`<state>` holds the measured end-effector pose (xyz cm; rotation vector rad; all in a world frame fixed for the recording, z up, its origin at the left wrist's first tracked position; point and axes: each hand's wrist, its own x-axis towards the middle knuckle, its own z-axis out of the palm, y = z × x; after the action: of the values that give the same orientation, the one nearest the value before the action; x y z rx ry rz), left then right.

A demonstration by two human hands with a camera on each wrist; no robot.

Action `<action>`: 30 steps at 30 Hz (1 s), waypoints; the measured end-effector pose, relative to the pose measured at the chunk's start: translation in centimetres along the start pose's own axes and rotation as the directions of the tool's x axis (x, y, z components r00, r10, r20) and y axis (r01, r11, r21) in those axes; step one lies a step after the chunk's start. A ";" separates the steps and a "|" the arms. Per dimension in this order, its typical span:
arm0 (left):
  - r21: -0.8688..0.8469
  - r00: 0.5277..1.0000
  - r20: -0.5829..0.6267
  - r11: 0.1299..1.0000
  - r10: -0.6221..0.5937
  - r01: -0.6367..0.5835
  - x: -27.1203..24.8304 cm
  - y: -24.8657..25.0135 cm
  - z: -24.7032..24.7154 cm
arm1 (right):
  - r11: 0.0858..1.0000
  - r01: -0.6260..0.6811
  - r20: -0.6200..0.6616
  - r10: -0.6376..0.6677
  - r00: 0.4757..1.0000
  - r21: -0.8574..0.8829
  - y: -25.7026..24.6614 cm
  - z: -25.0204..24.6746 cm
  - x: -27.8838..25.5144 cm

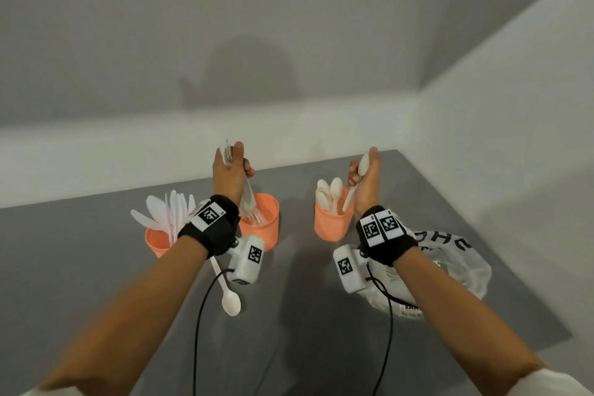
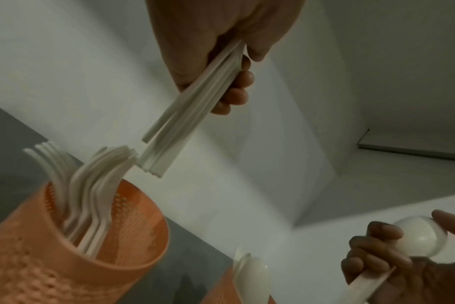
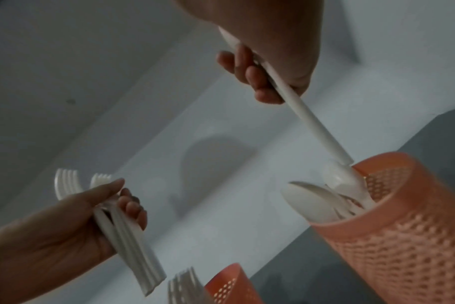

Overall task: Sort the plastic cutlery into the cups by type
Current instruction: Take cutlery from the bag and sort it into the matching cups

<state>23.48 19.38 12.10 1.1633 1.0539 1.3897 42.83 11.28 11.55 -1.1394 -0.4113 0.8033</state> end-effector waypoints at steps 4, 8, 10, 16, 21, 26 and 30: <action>0.028 1.000 -0.001 0.999 0.029 -0.028 0.8 -1.9 1.1 | 0.996 0.071 -0.074 -0.074 0.995 -0.048 0.8 0.7 2.1; 0.152 0.994 0.021 0.982 0.110 -0.112 0.8 -4.7 1.6 | 0.969 0.059 -0.128 -0.091 0.988 -0.240 3.2 0.7 3.5; 0.184 0.993 0.029 0.976 0.112 -0.116 0.7 -6.2 1.7 | 0.934 0.127 -0.100 -0.169 0.981 -0.335 4.7 0.4 3.8; 0.529 0.970 0.191 0.816 0.150 -0.231 -0.6 -9.4 1.2 | 0.821 0.108 -0.025 -0.147 0.989 -0.560 7.6 -1.1 3.4; 0.718 0.915 0.376 0.578 0.148 -0.389 -0.4 -9.7 0.7 | 0.743 0.240 0.095 -0.233 0.968 -0.625 8.0 -1.2 3.5; 0.755 0.836 0.522 0.366 0.167 -0.544 -0.2 -9.2 0.3 | 0.580 0.331 0.172 -0.312 0.934 -0.745 7.7 -1.0 3.6; 0.840 0.842 0.536 0.137 -0.065 -0.525 -0.6 -8.8 0.3 | 0.486 0.281 0.208 -0.200 0.957 -0.828 7.7 -1.4 3.7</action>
<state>25.12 19.92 3.47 2.6192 1.4705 0.3134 43.44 14.58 3.59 -1.9213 -1.1086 0.3531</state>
